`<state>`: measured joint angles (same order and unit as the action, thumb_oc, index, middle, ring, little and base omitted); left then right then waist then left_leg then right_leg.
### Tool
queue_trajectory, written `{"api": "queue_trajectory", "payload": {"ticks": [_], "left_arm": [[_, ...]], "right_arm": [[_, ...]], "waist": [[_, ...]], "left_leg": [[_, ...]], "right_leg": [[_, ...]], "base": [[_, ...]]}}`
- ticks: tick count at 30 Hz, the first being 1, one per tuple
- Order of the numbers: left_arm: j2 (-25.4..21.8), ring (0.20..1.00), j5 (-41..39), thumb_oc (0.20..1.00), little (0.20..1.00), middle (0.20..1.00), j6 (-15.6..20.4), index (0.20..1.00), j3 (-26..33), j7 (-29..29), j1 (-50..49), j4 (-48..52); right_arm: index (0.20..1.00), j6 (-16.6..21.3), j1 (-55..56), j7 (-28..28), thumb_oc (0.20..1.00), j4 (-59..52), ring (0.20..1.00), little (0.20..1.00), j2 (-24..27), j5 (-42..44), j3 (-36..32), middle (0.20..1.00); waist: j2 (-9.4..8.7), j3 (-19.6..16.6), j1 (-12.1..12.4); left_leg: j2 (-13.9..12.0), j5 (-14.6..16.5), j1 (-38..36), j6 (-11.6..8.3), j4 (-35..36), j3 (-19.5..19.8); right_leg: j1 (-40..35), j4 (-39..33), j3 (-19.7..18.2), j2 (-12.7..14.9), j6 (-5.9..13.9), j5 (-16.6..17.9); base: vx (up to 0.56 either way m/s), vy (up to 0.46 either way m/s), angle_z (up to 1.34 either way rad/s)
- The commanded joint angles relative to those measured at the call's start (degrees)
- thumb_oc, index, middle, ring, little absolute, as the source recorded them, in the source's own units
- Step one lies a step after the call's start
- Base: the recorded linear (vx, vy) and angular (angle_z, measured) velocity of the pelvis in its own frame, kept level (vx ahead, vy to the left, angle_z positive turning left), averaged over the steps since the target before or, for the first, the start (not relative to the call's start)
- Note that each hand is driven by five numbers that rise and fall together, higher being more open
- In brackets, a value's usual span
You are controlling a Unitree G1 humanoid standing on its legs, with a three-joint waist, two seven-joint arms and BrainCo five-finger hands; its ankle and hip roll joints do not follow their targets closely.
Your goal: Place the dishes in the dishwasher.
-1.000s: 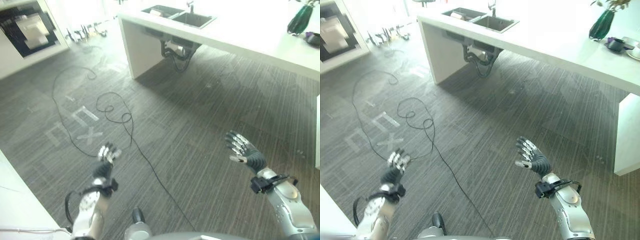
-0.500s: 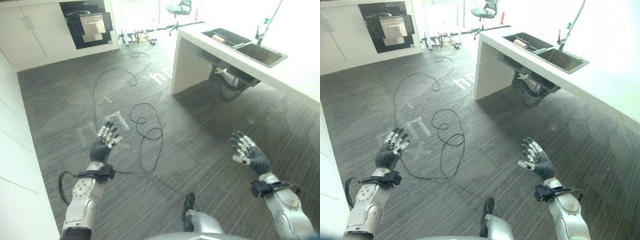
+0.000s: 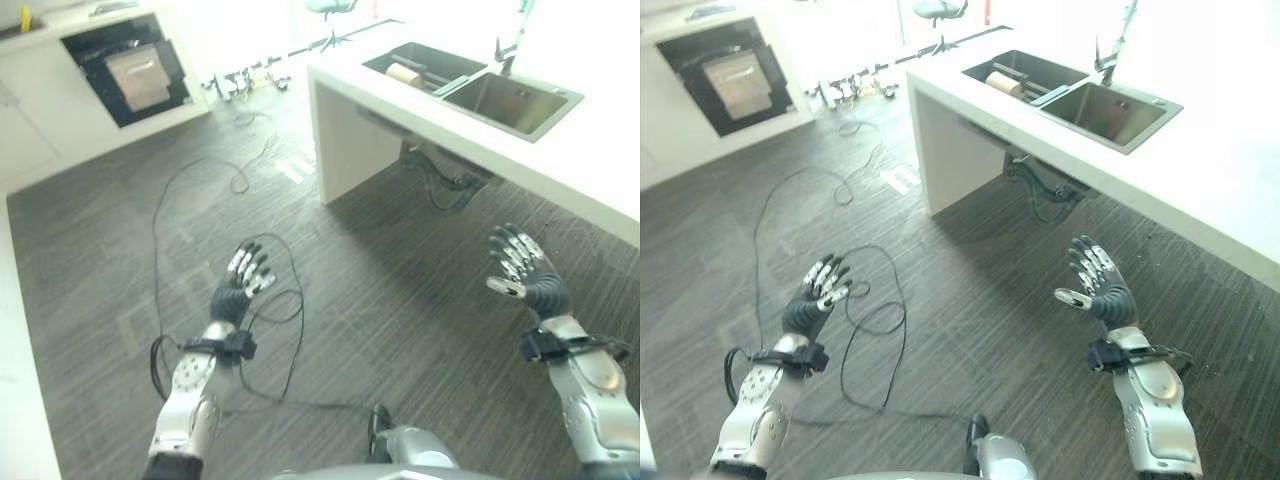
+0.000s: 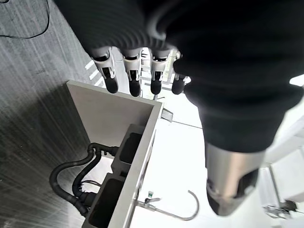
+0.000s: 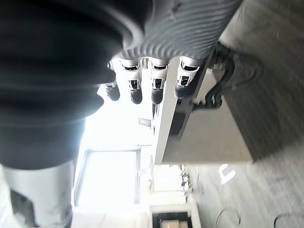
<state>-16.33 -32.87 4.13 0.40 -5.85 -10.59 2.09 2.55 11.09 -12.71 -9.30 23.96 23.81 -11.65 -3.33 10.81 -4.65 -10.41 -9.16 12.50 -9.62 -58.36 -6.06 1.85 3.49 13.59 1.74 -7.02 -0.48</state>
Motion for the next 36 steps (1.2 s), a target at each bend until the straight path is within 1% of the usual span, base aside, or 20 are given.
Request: {"api": "queue_trajectory", "payload": {"ticks": [1,2,3,4,5,7,9,10,11,15,17,20,21,24,25,28,29,30,31,36], "left_arm": [[-3.08,1.0,-2.65,1.0,1.0,1.0,3.92,1.0,2.42,-0.26,0.06,4.87],[-3.18,1.0,-3.41,1.0,1.0,1.0,3.79,1.0,2.85,-0.34,-0.07,4.99],[-3.33,1.0,-4.33,1.0,1.0,1.0,3.81,1.0,3.34,-0.5,-0.26,4.79],[-3.35,1.0,-4.39,1.0,1.0,1.0,4.69,1.0,3.44,-0.26,-0.51,3.76],[-3.04,1.0,-4.3,1.0,1.0,1.0,6.65,1.0,3.16,-1.27,-2.05,3.05],[-2.29,1.0,-4.33,1.0,1.0,1.0,8.27,1.0,3.3,-1.82,-3.11,2.7],[-2.49,1.0,-4.92,1.0,1.0,1.0,8.11,1.0,4.18,-1.41,-3.46,3.56],[-3.42,1.0,-4.61,1.0,1.0,1.0,7.29,1.0,4.11,-1.22,-1.25,3.28],[-3.96,1.0,-4.5,1.0,1.0,1.0,6.88,1.0,4.19,-1.57,-0.14,3.37],[-5.91,1.0,-3.9,1.0,1.0,1.0,7.11,1.0,5.24,-3.56,3.7,3.83],[-6.46,1.0,-3.71,1.0,1.0,1.0,7.91,1.0,6.14,-4.61,4.19,5.63],[-6.73,1.0,-4.14,1.0,1.0,1.0,9.42,1.0,8.33,-4.82,3.51,9.52],[-6.79,1.0,-3.81,1.0,1.0,1.0,10.1,1.0,8.85,-4.29,3.36,10.56],[-7.89,1.0,-4.17,1.0,1.0,1.0,11.07,1.0,10.19,-2.38,4.32,13.5],[-8.1,1.0,-4.14,1.0,1.0,1.0,11.17,1.0,10.14,-1.88,5.14,13.84],[-8.25,1.0,-2.75,1.0,1.0,1.0,12.01,1.0,9.29,0.62,7.15,15.53],[-8.14,1.0,-2.23,1.0,1.0,1.0,12.23,1.0,9.23,1.15,7.22,16.0],[-7.91,1.0,-1.86,1.0,1.0,1.0,12.22,1.0,9.25,1.51,7.03,16.73],[-7.85,1.0,-1.85,1.0,1.0,1.0,12.21,1.0,9.24,1.53,7.0,16.88],[-7.83,1.0,-3.26,1.0,1.0,1.0,12.97,1.0,9.29,1.03,7.49,16.15]], "right_arm": [[1.0,2.38,-1.76,0.13,1.0,-3.9,1.0,1.0,3.44,3.55,1.58,1.0],[1.0,2.08,-2.06,-0.03,1.0,-4.09,1.0,1.0,3.46,3.4,1.58,1.0],[1.0,1.97,-2.13,-0.75,1.0,-4.36,1.0,1.0,3.15,2.65,1.61,1.0],[1.0,2.36,-1.5,-2.12,1.0,-4.85,1.0,1.0,2.89,1.89,1.53,1.0],[1.0,3.5,-0.66,-3.44,1.0,-5.38,1.0,1.0,3.41,2.28,0.83,1.0],[1.0,3.58,-1.35,-4.09,1.0,-5.41,1.0,1.0,4.94,3.73,0.14,1.0],[1.0,3.14,-2.06,-4.7,1.0,-6.43,1.0,1.0,5.54,4.02,0.06,1.0],[1.0,2.88,-2.15,-3.09,1.0,-7.94,1.0,1.0,5.02,4.32,0.2,1.0],[1.0,2.89,-2.35,-2.3,1.0,-8.38,1.0,1.0,4.63,4.58,0.27,1.0],[1.0,3.35,-2.66,-0.07,1.0,-10.05,1.0,1.0,1.99,2.3,-0.62,1.0],[1.0,3.71,-2.26,0.68,1.0,-10.25,1.0,1.0,0.63,1.65,-1.63,1.0],[1.0,4.66,-1.2,0.62,1.0,-11.4,1.0,1.0,-1.3,0.17,-1.95,1.0],[1.0,4.71,-1.42,0.51,1.0,-11.43,1.0,1.0,-1.51,-0.31,-1.69,1.0],[1.0,3.84,-2.04,0.85,1.0,-11.81,1.0,1.0,-0.11,0.66,-2.7,1.0],[1.0,3.69,-2.63,1.12,1.0,-11.61,1.0,1.0,0.29,0.96,-2.97,1.0],[1.0,2.63,-5.88,3.52,1.0,-10.49,1.0,1.0,1.97,1.43,-2.49,1.0],[1.0,2.57,-6.29,4.01,1.0,-10.4,1.0,1.0,1.96,1.39,-2.05,1.0],[1.0,2.68,-6.11,4.8,1.0,-10.73,1.0,1.0,1.78,1.32,-1.72,1.0],[1.0,2.64,-6.0,4.98,1.0,-10.84,1.0,1.0,1.71,1.3,-1.71,1.0],[1.0,4.26,-5.03,9.45,1.0,-10.17,1.0,1.0,0.71,0.87,-1.22,1.0]], "waist": [[-0.25,-1.81,-0.02],[0.15,-1.85,0.04],[1.27,-2.17,-0.16],[2.54,-2.62,-0.28],[3.51,-2.8,-0.05],[3.71,-2.39,0.52],[3.73,-2.32,1.1],[3.08,-3.09,0.98],[3.0,-3.54,1.13],[1.94,-4.73,1.03],[1.74,-5.28,1.49],[2.54,-5.09,1.91],[2.65,-4.89,2.0],[2.24,-4.23,1.96],[2.07,-3.9,1.98],[1.51,-3.01,3.09],[1.55,-3.17,3.47],[1.55,-2.99,3.98],[1.51,-3.07,4.05],[2.21,-4.11,2.33]], "left_leg": [[1.1,7.61,-9.12,3.13,29.82,-8.68],[0.73,7.33,-10.19,3.24,35.68,-10.24],[-0.15,6.04,-11.45,2.9,46.85,-11.63],[-1.01,2.87,-14.19,1.69,60.77,-10.94],[-4.96,-1.03,-10.64,-0.61,63.36,-8.41],[-5.2,-1.51,-9.68,-0.38,63.36,-7.46],[-4.66,-0.25,-10.9,0.37,63.36,-7.26],[-1.77,3.71,-12.65,2.41,63.36,-8.63],[-0.81,4.54,-12.86,3.03,63.36,-7.9],[4.17,7.04,-14.04,5.91,63.36,-5.62],[6.02,7.79,-14.05,7.21,63.36,-4.33],[7.27,8.85,-15.09,8.75,63.36,-3.39],[7.38,9.3,-15.58,8.9,63.36,-3.35],[7.34,9.52,-16.53,8.39,63.36,-4.59],[7.34,9.58,-16.89,8.15,63.36,-4.95],[7.43,10.32,-18.62,7.51,63.36,-8.31],[7.45,11.23,-19.29,7.32,63.36,-8.75],[7.42,10.86,-19.56,7.41,63.36,-10.63],[7.47,10.91,-19.59,7.44,63.36,-10.85],[7.52,11.27,-20.62,7.74,63.36,-12.98]], "right_leg": [[-9.02,-8.49,0.28,1.75,8.46,-0.06],[-9.31,-8.49,-0.39,1.54,8.86,-0.5],[-9.65,-8.49,-1.23,1.14,9.74,-1.29],[-10.39,-8.49,-2.22,1.03,11.01,-2.42],[-12.06,-8.49,-3.04,0.61,10.51,-4.72],[-14.05,-8.49,-3.59,0.63,10.2,-6.4],[-16.3,-8.49,-3.96,1.62,10.65,-6.9],[-17.9,-7.13,-3.14,3.91,12.84,-6.97],[-17.46,-5.65,-2.86,4.61,13.54,-6.71],[-12.45,4.7,-2.23,8.58,17.94,0.21],[-10.68,9.69,-2.0,9.36,18.41,2.41],[-4.35,22.92,-2.21,9.87,18.22,5.57],[-2.62,23.43,-1.4,10.17,17.83,5.34],[-1.49,16.21,4.03,8.21,16.65,2.84],[-2.06,13.65,5.78,7.88,16.51,3.13],[-3.97,7.07,13.99,8.46,15.77,4.4],[-4.88,6.32,14.89,8.44,16.13,3.29],[-5.77,5.1,17.01,8.46,15.46,3.32],[-5.9,4.88,17.18,8.52,15.49,3.49],[-7.15,0.54,14.25,4.85,14.27,0.36]], "base": [[0.28,0.072,-0.66],[0.37,0.19,-0.88],[0.5,0.312,-1.23],[0.78,0.459,-1.13],[0.64,0.369,-1.07],[0.58,0.343,-0.65],[0.65,0.48,-0.9],[0.63,0.528,-1.09],[0.52,0.46,-0.57],[0.32,0.286,0.43],[0.33,0.291,0.59],[0.26,0.244,0.32],[0.2,0.15,0.02],[0.17,0.039,-0.27],[0.14,-0.001,-0.21],[0.11,-0.003,-0.54],[0.07,-0.044,-0.7],[0.04,-0.05,-1.08],[0.0,-0.099,-0.91],[0.04,-0.173,-0.32]]}}
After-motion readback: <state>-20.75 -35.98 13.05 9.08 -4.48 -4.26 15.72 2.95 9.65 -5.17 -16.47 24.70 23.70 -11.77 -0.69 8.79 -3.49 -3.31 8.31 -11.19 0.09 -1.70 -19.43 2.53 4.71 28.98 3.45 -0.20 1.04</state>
